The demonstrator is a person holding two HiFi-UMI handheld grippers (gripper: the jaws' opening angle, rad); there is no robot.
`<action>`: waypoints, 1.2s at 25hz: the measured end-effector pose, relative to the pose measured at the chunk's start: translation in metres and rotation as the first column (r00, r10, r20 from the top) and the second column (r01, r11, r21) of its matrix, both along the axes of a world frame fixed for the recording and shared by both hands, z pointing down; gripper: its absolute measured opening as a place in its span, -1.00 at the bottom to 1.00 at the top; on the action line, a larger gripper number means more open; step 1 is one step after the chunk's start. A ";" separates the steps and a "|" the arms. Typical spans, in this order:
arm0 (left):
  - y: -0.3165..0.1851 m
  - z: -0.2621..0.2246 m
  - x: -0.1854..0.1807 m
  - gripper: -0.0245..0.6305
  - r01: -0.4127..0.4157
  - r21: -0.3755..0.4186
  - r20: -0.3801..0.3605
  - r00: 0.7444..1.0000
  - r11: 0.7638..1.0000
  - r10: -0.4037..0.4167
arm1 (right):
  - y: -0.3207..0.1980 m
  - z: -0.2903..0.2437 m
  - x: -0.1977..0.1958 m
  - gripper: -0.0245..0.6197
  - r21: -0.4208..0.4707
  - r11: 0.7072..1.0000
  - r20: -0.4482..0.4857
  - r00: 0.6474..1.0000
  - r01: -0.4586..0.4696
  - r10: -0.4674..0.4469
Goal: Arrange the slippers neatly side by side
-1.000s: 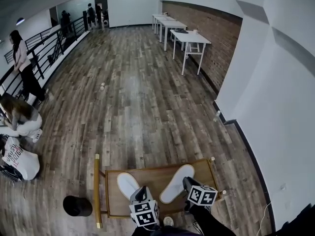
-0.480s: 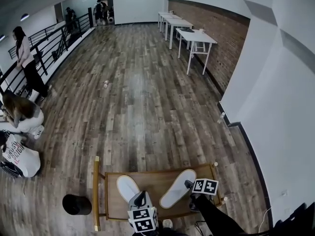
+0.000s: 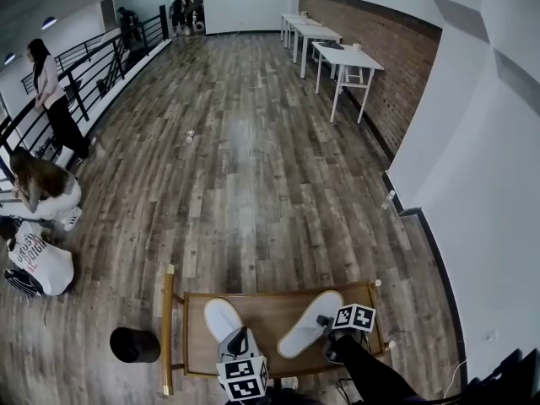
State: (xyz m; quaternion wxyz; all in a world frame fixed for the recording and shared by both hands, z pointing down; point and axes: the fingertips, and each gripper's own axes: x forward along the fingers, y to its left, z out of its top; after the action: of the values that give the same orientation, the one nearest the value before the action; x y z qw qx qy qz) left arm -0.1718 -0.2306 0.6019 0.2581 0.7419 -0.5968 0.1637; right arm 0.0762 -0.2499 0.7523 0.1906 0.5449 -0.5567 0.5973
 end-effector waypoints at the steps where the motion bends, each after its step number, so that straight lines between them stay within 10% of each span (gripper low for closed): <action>1: 0.000 0.000 -0.001 -0.93 0.003 0.001 0.000 1.000 1.000 -0.003 | 0.002 0.002 0.001 -0.31 -0.010 1.000 -0.007 1.000 0.005 -0.005; 6: 0.002 0.002 -0.007 -0.93 0.019 -0.005 0.004 1.000 1.000 -0.019 | 0.005 0.003 0.001 -0.85 -0.032 0.998 -0.056 0.997 0.055 -0.057; 13: -0.004 0.000 -0.005 -0.93 0.020 0.005 -0.008 1.000 1.000 -0.020 | 0.003 -0.008 -0.020 -0.88 -0.031 0.974 -0.051 0.973 0.223 -0.225; 30: 0.005 0.006 -0.023 -0.93 0.049 -0.015 -0.010 0.999 0.999 -0.049 | -0.001 -0.009 -0.080 -0.88 -0.111 0.798 -0.017 0.802 0.592 -0.597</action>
State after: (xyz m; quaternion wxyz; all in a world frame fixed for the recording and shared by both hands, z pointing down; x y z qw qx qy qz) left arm -0.1952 -0.2255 0.6082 0.2705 0.7262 -0.6121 0.1578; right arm -0.0037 -0.2509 0.7432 0.4095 0.3477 -0.6639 0.5202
